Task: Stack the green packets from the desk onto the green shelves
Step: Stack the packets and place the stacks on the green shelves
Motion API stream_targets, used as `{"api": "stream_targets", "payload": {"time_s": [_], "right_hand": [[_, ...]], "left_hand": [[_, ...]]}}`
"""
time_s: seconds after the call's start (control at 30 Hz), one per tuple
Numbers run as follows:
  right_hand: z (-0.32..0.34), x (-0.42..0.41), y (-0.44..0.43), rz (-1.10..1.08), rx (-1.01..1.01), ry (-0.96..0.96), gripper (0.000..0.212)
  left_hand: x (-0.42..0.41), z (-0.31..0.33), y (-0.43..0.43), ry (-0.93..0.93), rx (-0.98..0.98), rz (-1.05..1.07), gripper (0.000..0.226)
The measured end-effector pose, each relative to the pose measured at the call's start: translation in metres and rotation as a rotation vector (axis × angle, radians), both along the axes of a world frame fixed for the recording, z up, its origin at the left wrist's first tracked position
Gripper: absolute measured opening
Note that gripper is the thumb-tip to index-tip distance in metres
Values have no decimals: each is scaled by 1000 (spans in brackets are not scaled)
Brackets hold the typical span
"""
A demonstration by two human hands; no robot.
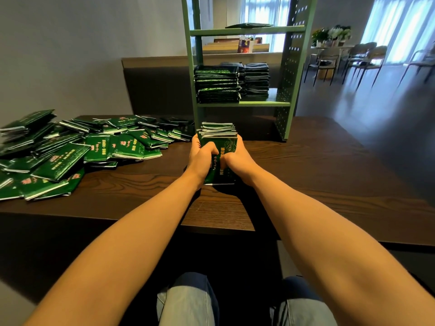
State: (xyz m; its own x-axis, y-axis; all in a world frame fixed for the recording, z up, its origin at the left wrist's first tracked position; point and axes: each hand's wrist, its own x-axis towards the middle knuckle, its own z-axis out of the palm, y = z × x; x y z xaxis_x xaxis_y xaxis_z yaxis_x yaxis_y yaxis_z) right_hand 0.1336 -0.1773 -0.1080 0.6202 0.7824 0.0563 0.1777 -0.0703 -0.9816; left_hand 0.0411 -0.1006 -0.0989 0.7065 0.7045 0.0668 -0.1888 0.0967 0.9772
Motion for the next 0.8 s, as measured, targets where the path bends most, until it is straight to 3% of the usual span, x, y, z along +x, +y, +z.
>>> {"api": "stream_targets", "payload": {"time_s": [0.07, 0.17, 0.27, 0.4, 0.5, 0.57, 0.7, 0.8], "right_hand": [[0, 6, 6, 8, -12, -33, 98], [17, 2, 2, -16, -47, -40, 90], [31, 2, -2, 44, -88, -71, 76], [40, 16, -4, 31, -199, -250, 72], [52, 23, -10, 14, -269, -425, 72], [64, 25, -11, 35, -338, -528, 71], [82, 23, -8, 145, -588, -786, 78], [76, 24, -5, 174, -702, -856, 81]], "left_hand": [[-2, 4, -3, -30, -68, 26, 36], [-5, 12, -2, -86, -241, -21, 61], [-6, 19, -3, -113, -324, -41, 33], [-9, 13, 0, -58, -334, -102, 37], [-8, 8, 10, 134, -116, -69, 89], [-8, 6, 18, 174, 131, 8, 107], [-15, 14, 34, 186, 692, -85, 106], [-14, 33, 41, 437, 1163, -234, 103]]}}
